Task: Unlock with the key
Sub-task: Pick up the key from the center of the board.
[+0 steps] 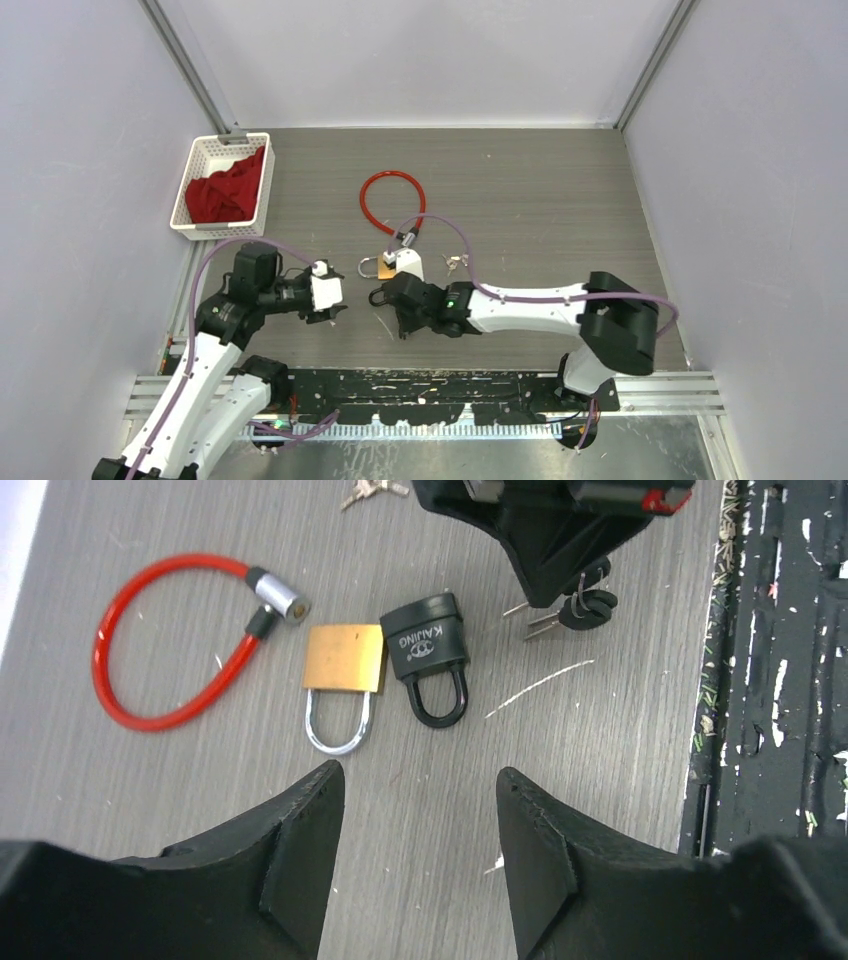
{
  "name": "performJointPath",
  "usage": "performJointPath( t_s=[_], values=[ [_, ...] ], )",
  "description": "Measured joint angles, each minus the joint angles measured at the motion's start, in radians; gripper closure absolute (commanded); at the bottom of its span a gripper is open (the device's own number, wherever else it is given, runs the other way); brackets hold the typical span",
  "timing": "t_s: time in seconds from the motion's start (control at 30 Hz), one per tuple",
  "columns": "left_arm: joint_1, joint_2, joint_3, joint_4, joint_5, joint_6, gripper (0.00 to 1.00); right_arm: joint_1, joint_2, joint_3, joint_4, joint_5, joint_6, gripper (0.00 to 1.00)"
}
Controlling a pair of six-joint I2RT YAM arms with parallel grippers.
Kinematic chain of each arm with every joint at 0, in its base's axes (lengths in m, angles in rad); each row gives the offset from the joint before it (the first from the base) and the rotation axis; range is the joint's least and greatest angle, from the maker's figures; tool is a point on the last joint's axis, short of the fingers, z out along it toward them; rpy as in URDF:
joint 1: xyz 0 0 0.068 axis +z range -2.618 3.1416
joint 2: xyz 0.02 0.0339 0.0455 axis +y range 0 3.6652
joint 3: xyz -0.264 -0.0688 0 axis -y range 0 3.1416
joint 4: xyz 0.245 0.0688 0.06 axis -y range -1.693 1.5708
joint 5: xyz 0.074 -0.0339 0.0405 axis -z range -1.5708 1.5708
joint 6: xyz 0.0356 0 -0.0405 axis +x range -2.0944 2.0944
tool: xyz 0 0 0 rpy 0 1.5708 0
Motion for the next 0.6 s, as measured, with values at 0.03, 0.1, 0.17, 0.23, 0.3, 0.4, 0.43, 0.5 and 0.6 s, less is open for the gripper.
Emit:
performJointPath(
  t_s=[0.03, 0.1, 0.17, 0.23, 0.3, 0.4, 0.43, 0.5, 0.6],
  values=[
    [0.0, -0.005, 0.0, -0.002, 0.015, 0.013, 0.42, 0.0, -0.029, -0.01, 0.01, -0.006, -0.012, 0.99],
    [0.0, -0.009, 0.0, -0.004, 0.041, 0.039, 0.43, 0.0, -0.083, -0.021, 0.035, -0.021, -0.042, 0.99],
    [-0.001, -0.009, 0.0, -0.006, 0.075, 0.074, 0.44, 0.0, -0.141, -0.027, 0.066, -0.055, -0.082, 0.99],
    [-0.009, -0.01, 0.0, -0.008, 0.099, 0.107, 0.46, 0.0, -0.185, -0.027, 0.097, -0.093, -0.114, 0.99],
    [-0.025, -0.005, 0.002, -0.009, 0.111, 0.136, 0.46, 0.0, -0.222, -0.021, 0.126, -0.147, -0.155, 0.99],
    [-0.056, 0.021, 0.021, -0.021, 0.122, 0.168, 0.41, 0.0, -0.239, -0.002, 0.147, -0.223, -0.201, 0.99],
    [-0.066, 0.034, 0.036, -0.031, 0.127, 0.171, 0.41, 0.0, -0.239, 0.01, 0.148, -0.251, -0.217, 0.99],
    [-0.081, 0.065, 0.077, -0.061, 0.137, 0.169, 0.44, 0.0, -0.239, 0.032, 0.145, -0.306, -0.256, 0.99],
    [-0.095, 0.118, 0.159, -0.137, 0.164, 0.171, 0.53, 0.0, -0.239, 0.066, 0.135, -0.36, -0.313, 0.99]
  ],
)
